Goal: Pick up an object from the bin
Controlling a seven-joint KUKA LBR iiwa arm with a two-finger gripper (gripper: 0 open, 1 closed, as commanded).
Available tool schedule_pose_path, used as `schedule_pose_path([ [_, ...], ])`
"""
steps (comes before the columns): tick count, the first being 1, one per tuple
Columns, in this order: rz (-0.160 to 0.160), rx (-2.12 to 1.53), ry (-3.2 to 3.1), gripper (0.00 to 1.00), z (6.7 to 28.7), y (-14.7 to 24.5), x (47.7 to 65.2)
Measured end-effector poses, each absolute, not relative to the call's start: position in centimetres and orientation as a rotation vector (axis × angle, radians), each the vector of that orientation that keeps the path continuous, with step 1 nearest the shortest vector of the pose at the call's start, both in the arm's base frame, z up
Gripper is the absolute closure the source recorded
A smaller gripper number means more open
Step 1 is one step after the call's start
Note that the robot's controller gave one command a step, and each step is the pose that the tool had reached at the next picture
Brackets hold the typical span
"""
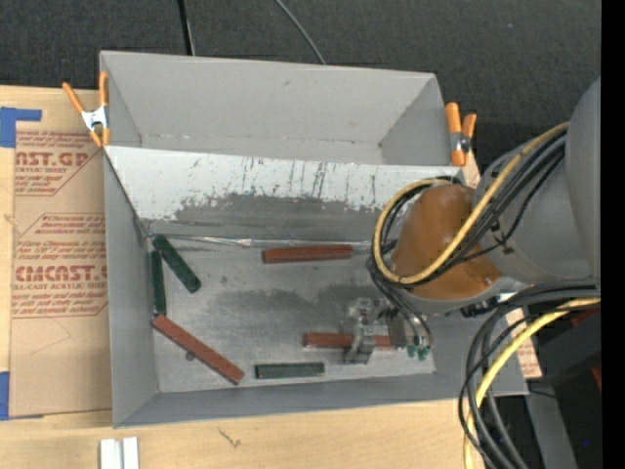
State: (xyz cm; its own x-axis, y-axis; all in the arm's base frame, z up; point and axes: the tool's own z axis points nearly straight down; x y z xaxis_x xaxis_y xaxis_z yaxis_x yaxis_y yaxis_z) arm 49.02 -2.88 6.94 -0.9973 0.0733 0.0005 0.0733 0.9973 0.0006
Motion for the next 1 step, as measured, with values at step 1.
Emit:
schedule_pose_path([
  [1, -0.001, -0.116, -3.139, 1.0, 6.93, -2.88, 49.01],
])
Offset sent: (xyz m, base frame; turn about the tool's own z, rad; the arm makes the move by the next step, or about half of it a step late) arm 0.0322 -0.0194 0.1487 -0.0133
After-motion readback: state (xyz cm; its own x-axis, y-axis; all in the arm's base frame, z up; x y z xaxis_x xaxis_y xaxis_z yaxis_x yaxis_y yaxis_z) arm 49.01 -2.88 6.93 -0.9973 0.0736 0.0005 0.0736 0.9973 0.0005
